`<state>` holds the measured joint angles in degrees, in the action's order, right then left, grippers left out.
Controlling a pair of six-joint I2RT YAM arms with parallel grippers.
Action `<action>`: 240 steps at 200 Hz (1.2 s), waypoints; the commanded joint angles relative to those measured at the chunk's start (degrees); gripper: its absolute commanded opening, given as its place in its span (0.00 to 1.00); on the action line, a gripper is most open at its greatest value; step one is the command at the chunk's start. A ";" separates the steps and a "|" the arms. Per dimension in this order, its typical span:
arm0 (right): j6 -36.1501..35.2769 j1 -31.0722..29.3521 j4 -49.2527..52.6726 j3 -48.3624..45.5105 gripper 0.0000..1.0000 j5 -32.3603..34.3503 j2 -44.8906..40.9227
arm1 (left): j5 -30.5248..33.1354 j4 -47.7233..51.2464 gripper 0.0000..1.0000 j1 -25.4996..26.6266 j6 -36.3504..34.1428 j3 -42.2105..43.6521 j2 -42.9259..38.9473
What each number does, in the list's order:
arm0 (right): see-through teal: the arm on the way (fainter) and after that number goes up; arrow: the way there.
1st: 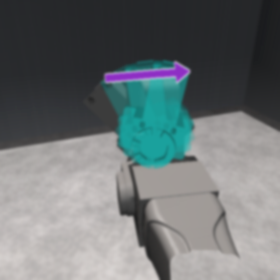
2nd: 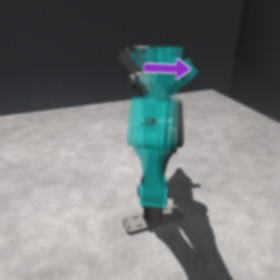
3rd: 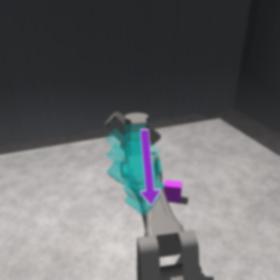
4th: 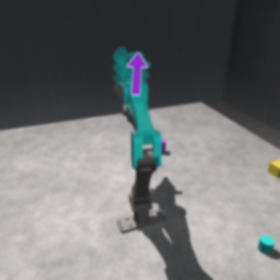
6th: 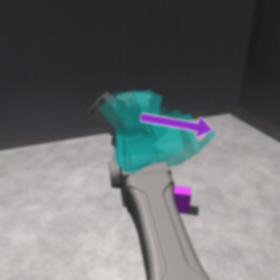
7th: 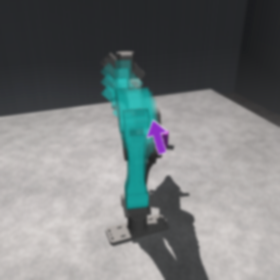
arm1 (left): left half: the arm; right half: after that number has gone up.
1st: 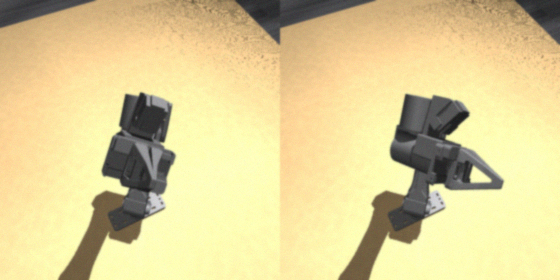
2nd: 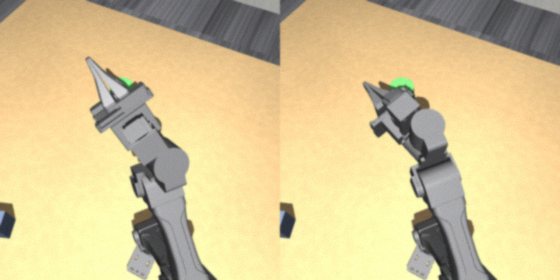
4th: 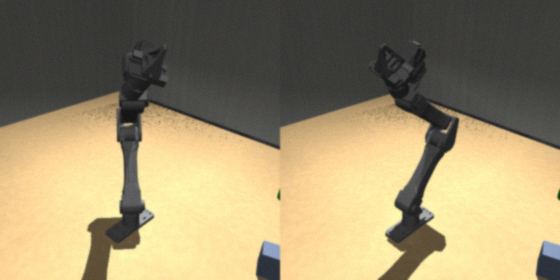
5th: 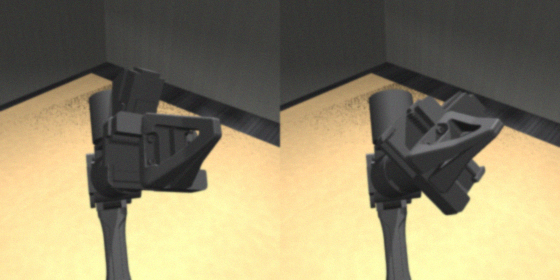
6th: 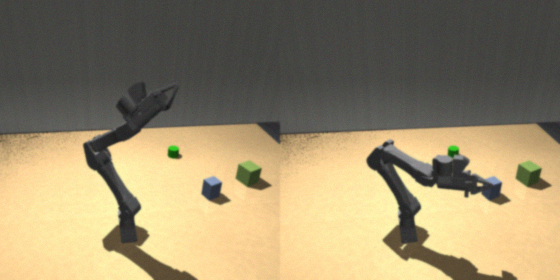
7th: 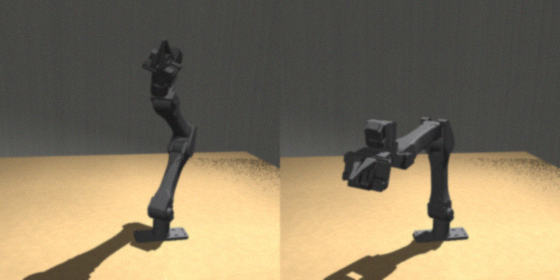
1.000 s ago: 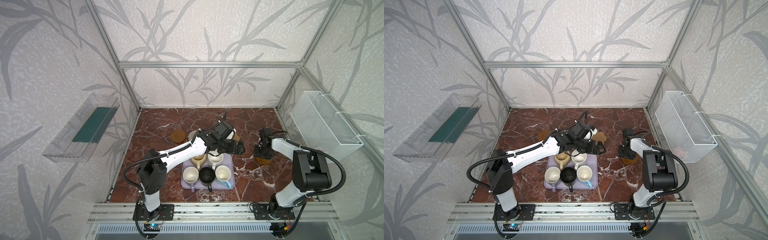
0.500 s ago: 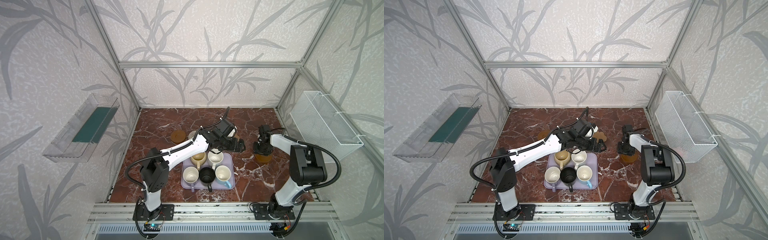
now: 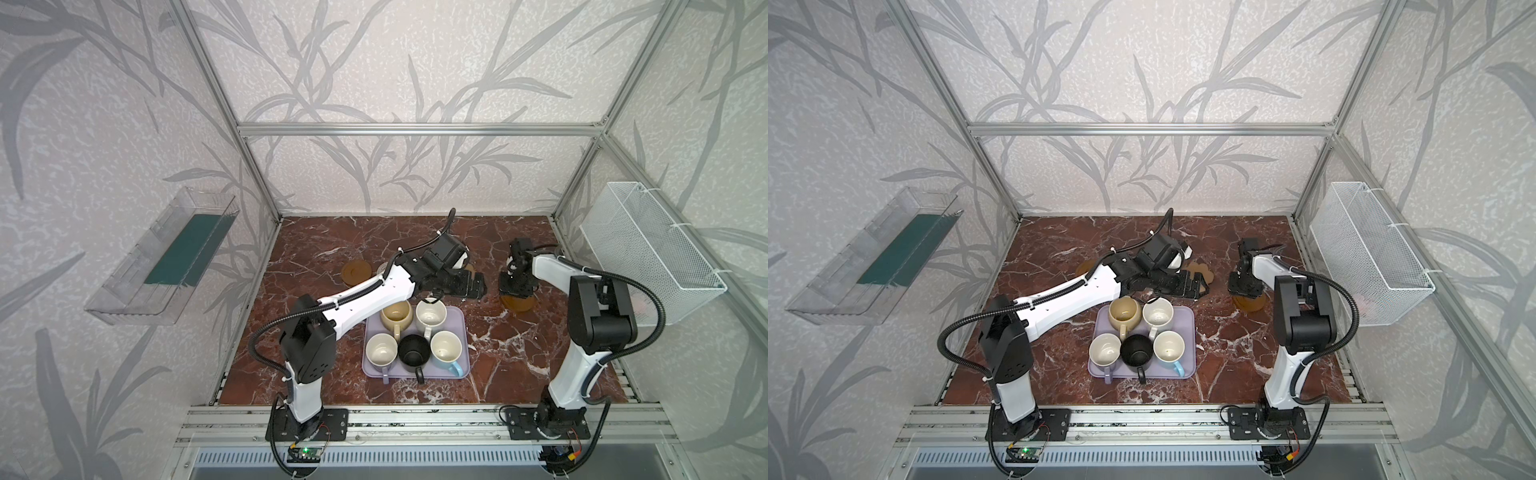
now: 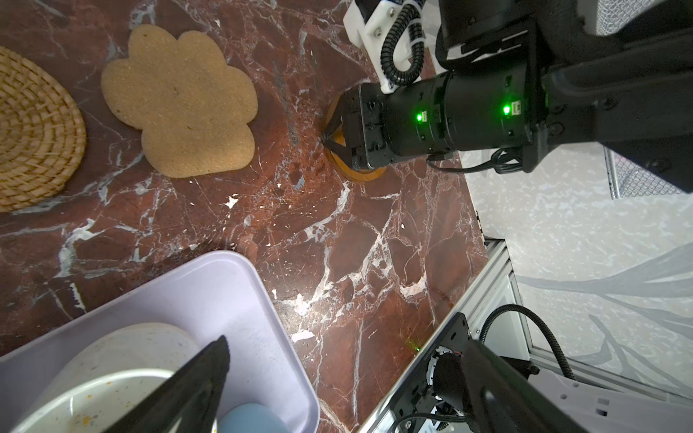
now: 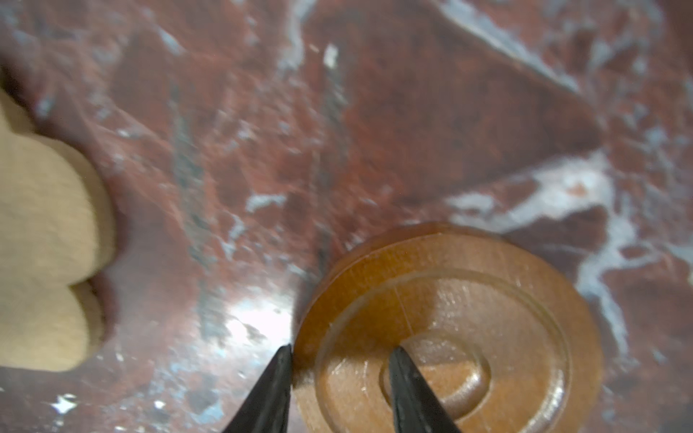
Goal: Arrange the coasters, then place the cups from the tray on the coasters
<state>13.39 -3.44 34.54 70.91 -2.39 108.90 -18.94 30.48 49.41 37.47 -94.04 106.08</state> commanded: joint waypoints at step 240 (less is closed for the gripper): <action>-3.05 -3.85 7.67 17.64 0.41 -2.55 14.35 | 4.37 -6.32 0.99 -1.67 3.86 9.19 -5.36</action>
<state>10.83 -6.96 41.67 89.14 -3.90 120.88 -15.51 24.91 47.92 40.73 -85.45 103.37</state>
